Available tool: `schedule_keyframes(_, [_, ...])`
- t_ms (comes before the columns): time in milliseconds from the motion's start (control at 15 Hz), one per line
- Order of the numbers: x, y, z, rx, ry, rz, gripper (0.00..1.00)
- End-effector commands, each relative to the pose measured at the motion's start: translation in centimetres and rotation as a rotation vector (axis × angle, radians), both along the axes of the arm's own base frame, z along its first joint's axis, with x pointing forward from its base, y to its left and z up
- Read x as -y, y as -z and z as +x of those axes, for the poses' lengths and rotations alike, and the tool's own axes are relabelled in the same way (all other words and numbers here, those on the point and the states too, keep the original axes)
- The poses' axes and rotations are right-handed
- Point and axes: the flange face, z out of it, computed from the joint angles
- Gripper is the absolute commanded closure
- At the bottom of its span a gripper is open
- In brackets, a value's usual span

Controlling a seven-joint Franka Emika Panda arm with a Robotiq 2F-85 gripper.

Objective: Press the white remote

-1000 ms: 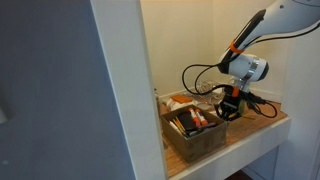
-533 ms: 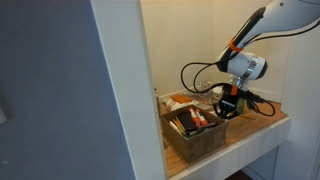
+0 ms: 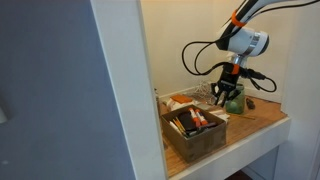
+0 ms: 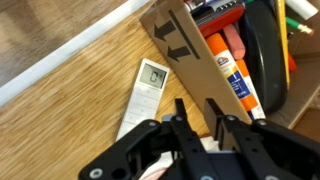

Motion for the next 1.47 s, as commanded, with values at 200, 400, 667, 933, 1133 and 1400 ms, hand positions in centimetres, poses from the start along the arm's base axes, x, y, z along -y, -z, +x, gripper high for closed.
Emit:
schedule_keyframes(200, [-2.0,-9.7,-3.5,0.078,-0.185,-0.172,0.19])
schedule_keyframes(400, [-3.4,-12.9,-5.5,0.110,-0.270,-0.264,0.01])
schedule_keyframes(667, [-5.6,-15.7,-8.8,0.187,-0.352,-0.354,0.00])
schedule_keyframes(933, [-7.7,-17.6,-13.4,0.276,-0.358,-0.369,0.00])
schedule_keyframes(1133, [-9.4,-17.9,-17.2,0.301,-0.342,-0.369,0.00])
schedule_keyframes(1400, [-9.3,-17.9,-16.5,0.283,-0.359,-0.367,0.00])
